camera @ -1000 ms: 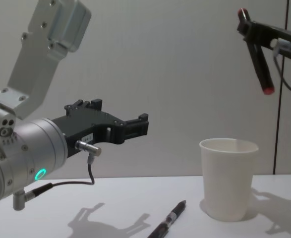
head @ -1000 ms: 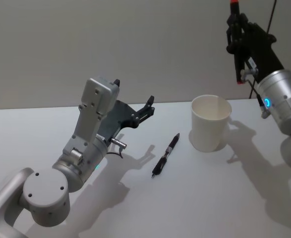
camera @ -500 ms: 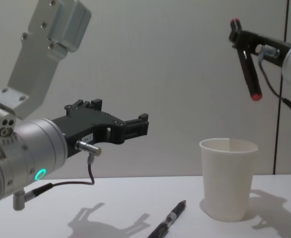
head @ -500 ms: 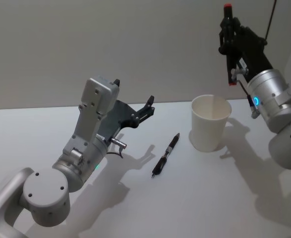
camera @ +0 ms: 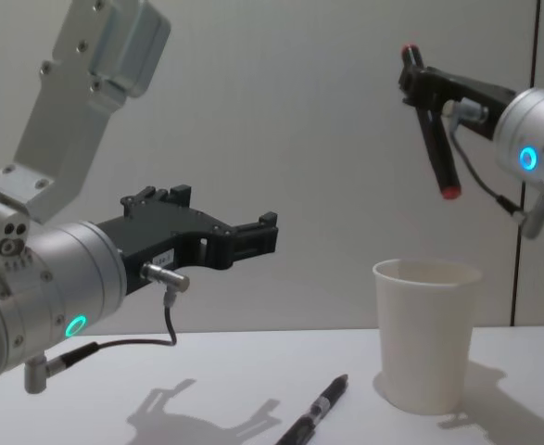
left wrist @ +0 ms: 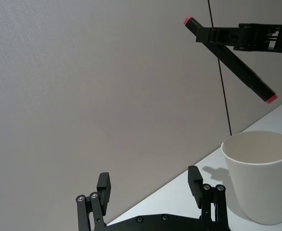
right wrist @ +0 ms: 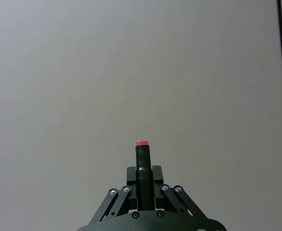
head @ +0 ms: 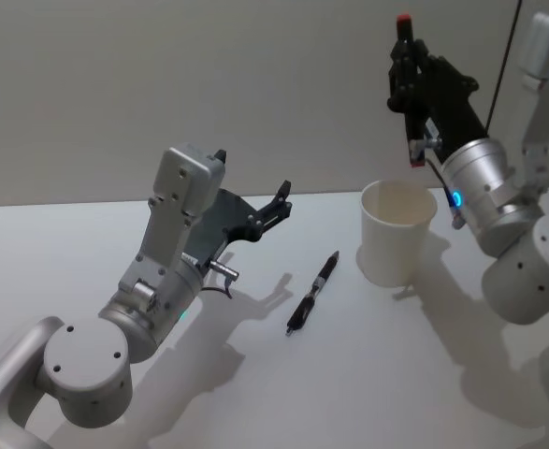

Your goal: Place the pen into the pen holder.

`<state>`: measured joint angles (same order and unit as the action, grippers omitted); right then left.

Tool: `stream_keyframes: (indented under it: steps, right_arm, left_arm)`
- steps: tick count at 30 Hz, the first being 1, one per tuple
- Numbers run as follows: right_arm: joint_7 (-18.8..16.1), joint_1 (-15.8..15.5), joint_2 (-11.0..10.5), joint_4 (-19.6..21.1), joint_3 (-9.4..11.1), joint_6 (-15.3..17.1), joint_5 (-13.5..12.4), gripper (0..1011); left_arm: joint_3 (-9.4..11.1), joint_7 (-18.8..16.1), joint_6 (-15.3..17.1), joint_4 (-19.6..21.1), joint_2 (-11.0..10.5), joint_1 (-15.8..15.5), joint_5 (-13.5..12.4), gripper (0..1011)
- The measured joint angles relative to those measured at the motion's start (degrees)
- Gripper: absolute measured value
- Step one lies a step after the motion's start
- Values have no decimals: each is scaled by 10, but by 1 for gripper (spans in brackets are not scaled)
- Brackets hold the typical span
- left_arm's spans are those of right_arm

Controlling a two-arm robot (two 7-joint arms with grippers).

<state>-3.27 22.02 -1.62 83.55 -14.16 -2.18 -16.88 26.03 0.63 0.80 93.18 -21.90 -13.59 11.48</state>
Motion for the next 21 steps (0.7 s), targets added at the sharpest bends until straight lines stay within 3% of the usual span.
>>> stream_keyframes:
  steps: [11, 21]
  right_arm:
    - [-4, 2, 9, -41, -17, -62, 69, 177]
    - [0, -6, 9, -62, -23, -92, 107, 177]
  left_arm:
    - [0, 0, 0, 0, 0, 0, 0, 1001]
    - [0, 0, 0, 0, 0, 0, 0, 1001]
